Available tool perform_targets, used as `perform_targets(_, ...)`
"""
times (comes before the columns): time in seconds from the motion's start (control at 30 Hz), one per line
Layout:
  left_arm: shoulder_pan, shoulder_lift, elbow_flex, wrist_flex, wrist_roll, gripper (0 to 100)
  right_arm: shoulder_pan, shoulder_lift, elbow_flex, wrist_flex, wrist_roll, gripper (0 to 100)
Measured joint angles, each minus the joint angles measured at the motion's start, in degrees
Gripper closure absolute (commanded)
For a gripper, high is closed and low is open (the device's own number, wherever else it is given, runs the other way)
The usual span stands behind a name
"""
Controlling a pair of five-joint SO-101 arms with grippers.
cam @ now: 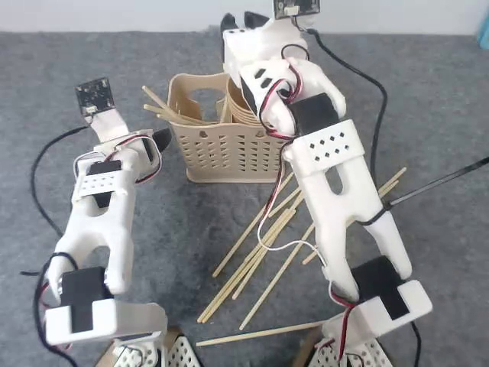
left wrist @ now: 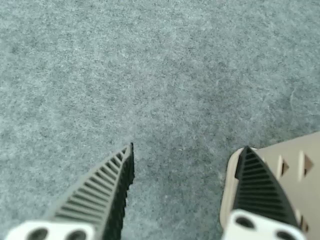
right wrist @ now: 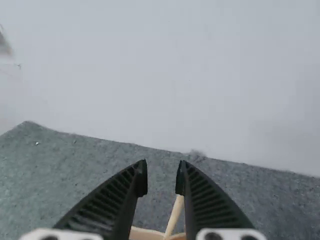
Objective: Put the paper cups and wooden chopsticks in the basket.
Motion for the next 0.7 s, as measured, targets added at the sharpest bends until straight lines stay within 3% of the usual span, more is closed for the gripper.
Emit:
perform_targets(0.2,0.00,0.00,0.00,0.00,0.00,68,-0.09,-9.93,-0.09,12.48,0.00,89.0)
perform_targets(0.47,0.00,0.00,0.00,0.00,0.00,68,1.58,-25.49,-0.35,45.98,0.00,89.0)
perform_targets(0.6,0.00,0.00,0.00,0.00,0.00,68,6.68,-28.84,2.46,58.46,0.00,89.4)
perform_targets(0.7,0.00,0.00,0.00,0.00,0.00,68,14.07,-29.45,10.99,60.04,0.00,95.3)
